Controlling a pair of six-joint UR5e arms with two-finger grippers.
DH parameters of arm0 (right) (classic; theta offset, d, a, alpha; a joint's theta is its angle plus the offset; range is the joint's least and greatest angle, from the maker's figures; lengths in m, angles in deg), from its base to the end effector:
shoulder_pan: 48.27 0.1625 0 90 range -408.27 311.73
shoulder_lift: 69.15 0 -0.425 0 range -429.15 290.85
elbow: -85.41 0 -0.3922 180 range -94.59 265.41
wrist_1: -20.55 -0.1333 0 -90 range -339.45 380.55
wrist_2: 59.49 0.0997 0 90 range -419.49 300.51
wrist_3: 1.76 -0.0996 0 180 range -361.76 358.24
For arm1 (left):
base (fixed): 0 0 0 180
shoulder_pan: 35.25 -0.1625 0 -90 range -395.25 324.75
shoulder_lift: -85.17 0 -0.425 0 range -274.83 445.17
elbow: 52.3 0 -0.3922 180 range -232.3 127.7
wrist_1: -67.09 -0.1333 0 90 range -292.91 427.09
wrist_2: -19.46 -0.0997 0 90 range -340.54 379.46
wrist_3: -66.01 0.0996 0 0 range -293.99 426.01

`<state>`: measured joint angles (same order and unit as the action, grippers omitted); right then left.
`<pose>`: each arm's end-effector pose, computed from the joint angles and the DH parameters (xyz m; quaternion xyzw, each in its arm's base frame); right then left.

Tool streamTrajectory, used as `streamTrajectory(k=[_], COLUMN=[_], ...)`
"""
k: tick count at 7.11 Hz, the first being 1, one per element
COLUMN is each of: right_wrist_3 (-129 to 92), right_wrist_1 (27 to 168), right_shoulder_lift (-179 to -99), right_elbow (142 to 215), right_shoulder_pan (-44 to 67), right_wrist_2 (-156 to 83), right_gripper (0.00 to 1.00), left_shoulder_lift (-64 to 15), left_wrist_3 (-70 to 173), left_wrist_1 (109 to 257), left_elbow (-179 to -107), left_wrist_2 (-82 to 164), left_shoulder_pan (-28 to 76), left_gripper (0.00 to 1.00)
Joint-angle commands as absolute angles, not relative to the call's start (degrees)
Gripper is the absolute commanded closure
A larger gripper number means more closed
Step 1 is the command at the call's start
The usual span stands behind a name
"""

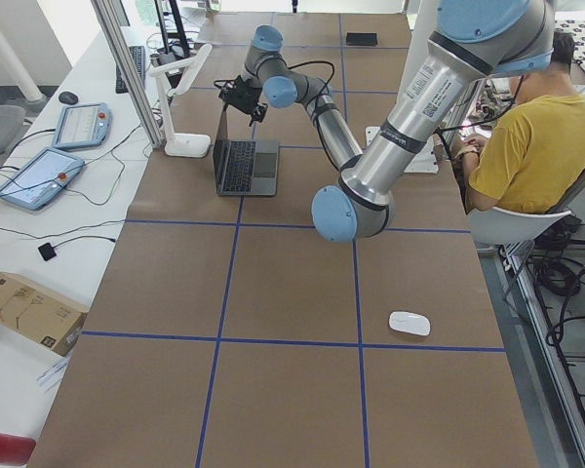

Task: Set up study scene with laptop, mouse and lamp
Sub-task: 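Release the laptop and withdraw the left gripper off the table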

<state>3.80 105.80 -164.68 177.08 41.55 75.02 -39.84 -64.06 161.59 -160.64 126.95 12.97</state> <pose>0.0621 -0.4513 0.6814 0.0250 -0.3780 -0.0493 0.9242 0.3303 -0.5248 0.1621 -0.0988 0.4863 -0.5497 0.6720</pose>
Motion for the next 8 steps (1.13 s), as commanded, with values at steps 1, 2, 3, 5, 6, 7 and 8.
streamTrajectory(k=[1,2,3,5,6,7,8], right_wrist_3=[3.96,3.96,3.96,3.96,4.13,4.13,3.96], right_wrist_1=[105.71,105.71,105.71,105.63,105.62,105.62,105.54], right_shoulder_lift=[-164.60,-164.60,-164.60,-164.43,-164.43,-164.08,-163.99], right_elbow=[177.08,177.08,177.00,177.34,178.13,178.31,178.40], right_shoulder_pan=[41.55,41.55,41.55,41.55,41.55,41.55,41.55], right_wrist_2=[74.81,74.81,74.81,74.90,75.25,75.51,75.51], right_gripper=[0.00,0.00,0.00,0.00,0.00,0.00,0.00], left_shoulder_lift=[-31.84,-29.20,-24.91,-15.42,-10.41,-6.10,-2.49], left_wrist_3=[-46.99,-43.18,-38.45,-24.50,-14.94,-5.45,5.17], left_wrist_1=[155.54,154.64,154.71,154.80,154.89,155.06,155.07], left_elbow=[-171.26,-173.91,-176.55,-180.17,-182.27,-183.16,-182.82], left_wrist_2=[129.75,130.81,133.60,138.01,140.29,143.71,148.70], left_shoulder_pan=[13.88,14.93,16.68,19.84,20.99,25.09,30.35], left_gripper=[0.00,0.00,0.00,0.00,0.00,0.00,0.00])
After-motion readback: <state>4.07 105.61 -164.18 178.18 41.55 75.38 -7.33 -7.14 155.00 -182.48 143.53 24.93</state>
